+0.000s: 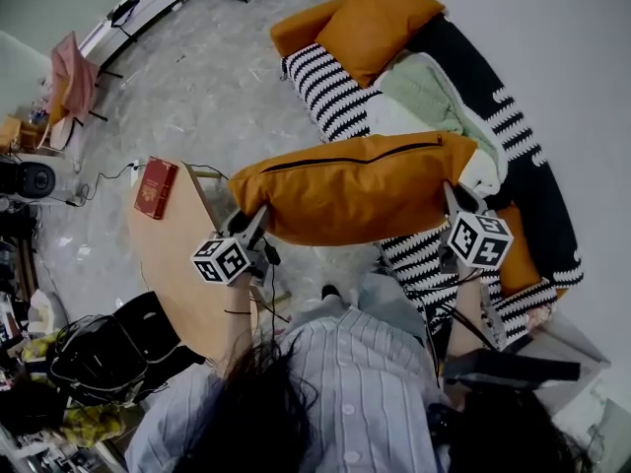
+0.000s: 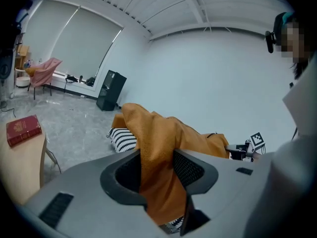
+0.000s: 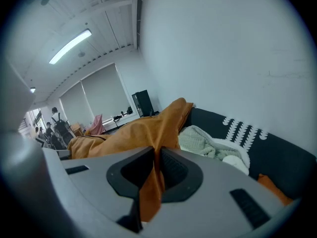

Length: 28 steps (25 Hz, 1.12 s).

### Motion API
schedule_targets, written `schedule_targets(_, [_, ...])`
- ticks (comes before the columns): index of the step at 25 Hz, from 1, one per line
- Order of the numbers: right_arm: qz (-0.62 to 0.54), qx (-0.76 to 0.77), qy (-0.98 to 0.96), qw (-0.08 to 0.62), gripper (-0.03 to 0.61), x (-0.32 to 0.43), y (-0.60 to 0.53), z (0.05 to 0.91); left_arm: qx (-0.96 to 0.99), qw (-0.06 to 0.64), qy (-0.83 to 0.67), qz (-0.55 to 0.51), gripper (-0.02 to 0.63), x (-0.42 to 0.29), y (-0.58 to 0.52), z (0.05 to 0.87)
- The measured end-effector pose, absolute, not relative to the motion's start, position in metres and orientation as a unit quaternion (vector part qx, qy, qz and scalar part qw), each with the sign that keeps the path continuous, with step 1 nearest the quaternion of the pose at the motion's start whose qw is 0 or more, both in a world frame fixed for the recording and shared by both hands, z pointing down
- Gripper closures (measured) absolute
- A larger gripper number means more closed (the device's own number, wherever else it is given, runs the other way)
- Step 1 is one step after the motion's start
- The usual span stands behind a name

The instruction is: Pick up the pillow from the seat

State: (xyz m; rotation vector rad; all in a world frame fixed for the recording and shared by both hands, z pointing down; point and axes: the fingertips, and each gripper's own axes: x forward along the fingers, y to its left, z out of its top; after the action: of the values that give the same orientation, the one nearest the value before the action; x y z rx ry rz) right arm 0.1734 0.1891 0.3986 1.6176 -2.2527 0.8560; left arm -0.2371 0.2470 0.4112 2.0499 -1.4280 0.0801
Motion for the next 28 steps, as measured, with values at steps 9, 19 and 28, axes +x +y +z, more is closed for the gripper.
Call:
schedule_targets(9, [0.286,0.55,-0.775,0.119,0.529,0.109,0.235,0.385,0.782,0.296,-0.549,0.011,0.426,-0.303,0.295,0.397])
schedule_targets(19, [0.274,0.55,-0.779,0.125,0.529,0.065,0.298,0.374,0.786,0.276,-0.553,-0.011,0.426,-0.347,0.356,0.39])
schedule_targets(28, [0.272,0.551,-0.777,0.137,0.529,0.046,0.353,0.38,0.784,0.279,-0.554,-0.019,0.426,-0.367,0.409,0.402])
